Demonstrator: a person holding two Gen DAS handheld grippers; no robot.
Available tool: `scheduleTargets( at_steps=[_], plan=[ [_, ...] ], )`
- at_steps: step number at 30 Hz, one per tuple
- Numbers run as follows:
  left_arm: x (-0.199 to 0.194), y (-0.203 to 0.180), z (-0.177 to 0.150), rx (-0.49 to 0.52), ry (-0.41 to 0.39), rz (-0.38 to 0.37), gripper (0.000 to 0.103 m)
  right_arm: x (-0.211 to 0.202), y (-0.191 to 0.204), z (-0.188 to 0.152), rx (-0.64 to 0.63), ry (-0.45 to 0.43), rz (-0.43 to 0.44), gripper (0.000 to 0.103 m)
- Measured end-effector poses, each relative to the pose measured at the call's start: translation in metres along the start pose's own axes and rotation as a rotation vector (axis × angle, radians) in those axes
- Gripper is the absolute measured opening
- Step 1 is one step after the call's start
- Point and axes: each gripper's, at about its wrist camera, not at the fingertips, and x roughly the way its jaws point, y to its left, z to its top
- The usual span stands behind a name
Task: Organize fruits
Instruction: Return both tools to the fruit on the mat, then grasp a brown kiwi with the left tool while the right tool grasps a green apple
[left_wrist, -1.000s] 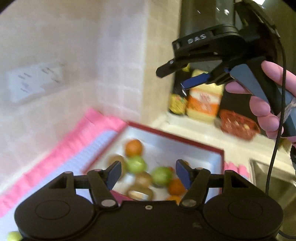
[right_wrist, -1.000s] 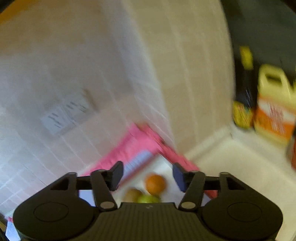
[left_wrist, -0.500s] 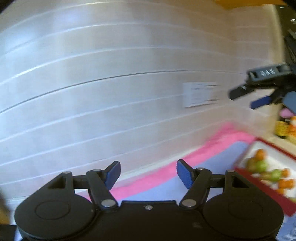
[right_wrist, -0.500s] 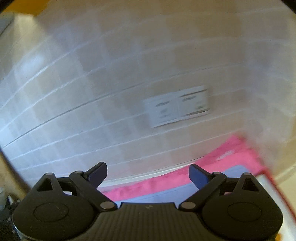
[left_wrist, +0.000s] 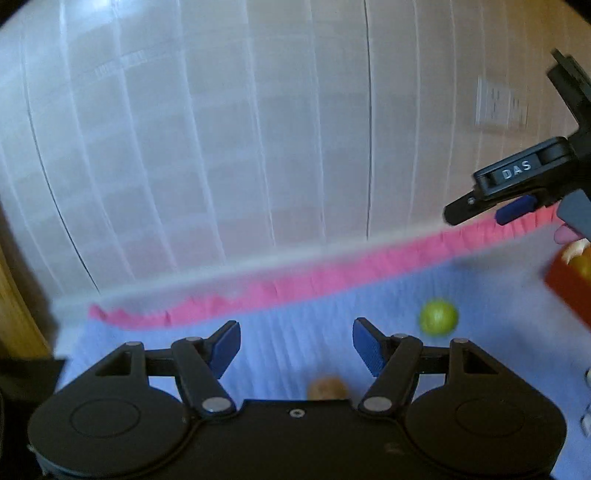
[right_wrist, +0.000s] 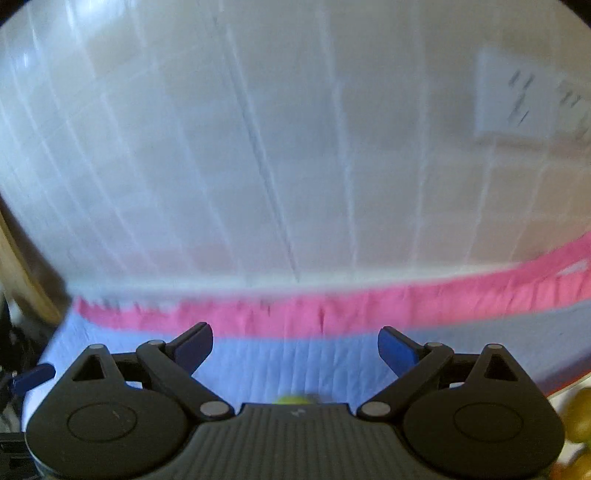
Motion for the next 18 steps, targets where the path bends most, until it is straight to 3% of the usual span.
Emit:
scheduleTargets(
  at_steps=[7, 11, 15, 18],
  plan=[
    [0.051, -0.011, -0.031, 0.003, 0.156, 0.007, 0.08, 0.063, 0.006, -0.042, -0.057, 0.175, 0.006, 0.089],
    [0.063, -0.017, -0.041, 0.021, 0.225, -0.016, 0.08, 0.081, 0.005, -0.049, -0.066, 0.202, -0.02, 0.089],
    [0.076, -0.01, -0.046, -0.057, 0.256, -0.077, 0.08, 0.093, 0.001, -0.052, -0.075, 0.221, -0.023, 0.084],
    [0.08, -0.008, -0.048, -0.082, 0.264, -0.066, 0.08, 0.095, 0.003, -0.055, -0.076, 0.222, -0.021, 0.084]
  ],
)
